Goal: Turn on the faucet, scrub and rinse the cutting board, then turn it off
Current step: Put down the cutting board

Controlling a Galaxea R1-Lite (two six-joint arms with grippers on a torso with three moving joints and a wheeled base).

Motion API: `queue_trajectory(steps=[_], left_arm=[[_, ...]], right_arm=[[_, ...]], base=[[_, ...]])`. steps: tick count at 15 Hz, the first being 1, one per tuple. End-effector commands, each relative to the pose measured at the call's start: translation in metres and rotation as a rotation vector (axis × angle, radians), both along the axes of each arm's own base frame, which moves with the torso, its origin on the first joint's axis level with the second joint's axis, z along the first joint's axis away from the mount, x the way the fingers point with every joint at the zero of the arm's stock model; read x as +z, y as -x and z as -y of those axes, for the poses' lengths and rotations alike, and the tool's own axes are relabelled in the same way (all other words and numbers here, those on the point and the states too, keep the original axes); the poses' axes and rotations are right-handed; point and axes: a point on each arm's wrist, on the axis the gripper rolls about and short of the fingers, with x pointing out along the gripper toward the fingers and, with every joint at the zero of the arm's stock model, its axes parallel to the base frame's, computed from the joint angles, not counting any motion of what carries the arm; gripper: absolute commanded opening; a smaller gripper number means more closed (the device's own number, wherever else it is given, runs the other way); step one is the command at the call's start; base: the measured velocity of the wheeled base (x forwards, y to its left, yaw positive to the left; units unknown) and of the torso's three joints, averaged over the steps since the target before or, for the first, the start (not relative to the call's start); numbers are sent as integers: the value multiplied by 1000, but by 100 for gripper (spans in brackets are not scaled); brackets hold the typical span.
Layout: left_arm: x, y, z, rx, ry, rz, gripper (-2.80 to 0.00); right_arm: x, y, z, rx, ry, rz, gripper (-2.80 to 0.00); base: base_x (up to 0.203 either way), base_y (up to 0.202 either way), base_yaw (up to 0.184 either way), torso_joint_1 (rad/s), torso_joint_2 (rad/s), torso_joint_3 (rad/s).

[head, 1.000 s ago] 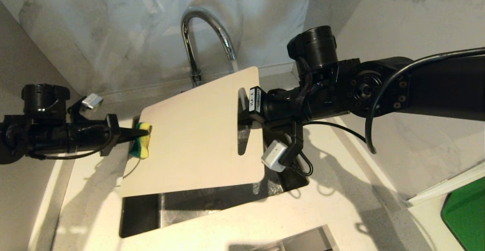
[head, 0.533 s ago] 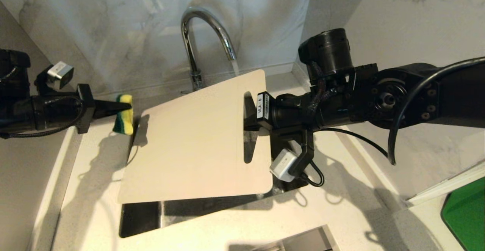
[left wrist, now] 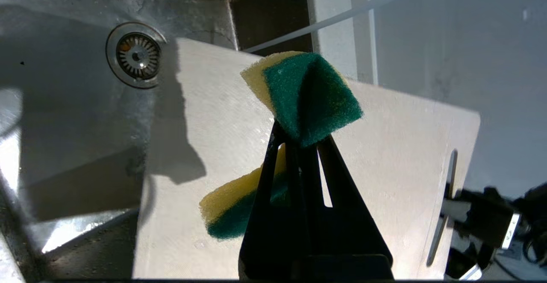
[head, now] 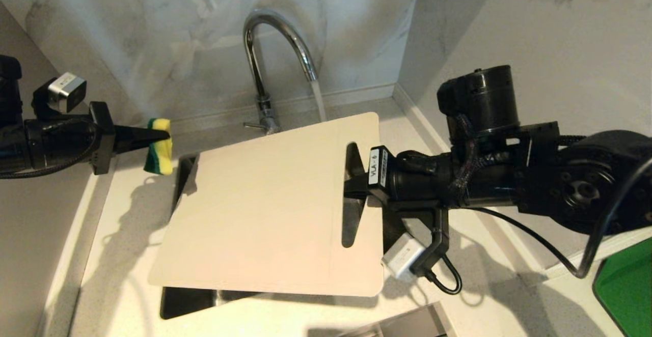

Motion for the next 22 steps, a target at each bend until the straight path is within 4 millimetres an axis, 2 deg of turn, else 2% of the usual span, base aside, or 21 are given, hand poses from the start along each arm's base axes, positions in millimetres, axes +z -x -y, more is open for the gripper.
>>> queue_trajectory(steps=[1,4,6,14,17,22], left_arm=[[0,3,0,-1,4,-5,-280],[-2,6,1,-4,5,-35,-280],[-2,5,1,-4,5,-37,-280],[-9,0,1,-5,5,-60,-280],[-8,0,1,-6,7,-59,-280],[-11,-3,3,-7,22,-80,-280]], right_arm=[[-2,27,15,1,-16,14,-280],[-10,54,30,-7,-18,-6,-280],[-16,64,36,-11,-25,-9,-280],[-23,68,64,-142,-89,-12,-280],[-32,81,75,-207,-158,-92,-280],[-20,96,90,-412,-284,-80,-280]], base=[[0,0,0,0,0,0],[0,0,0,0,0,0],[0,0,0,0,0,0],[0,0,0,0,0,0],[0,0,0,0,0,0],[0,0,0,0,0,0]])
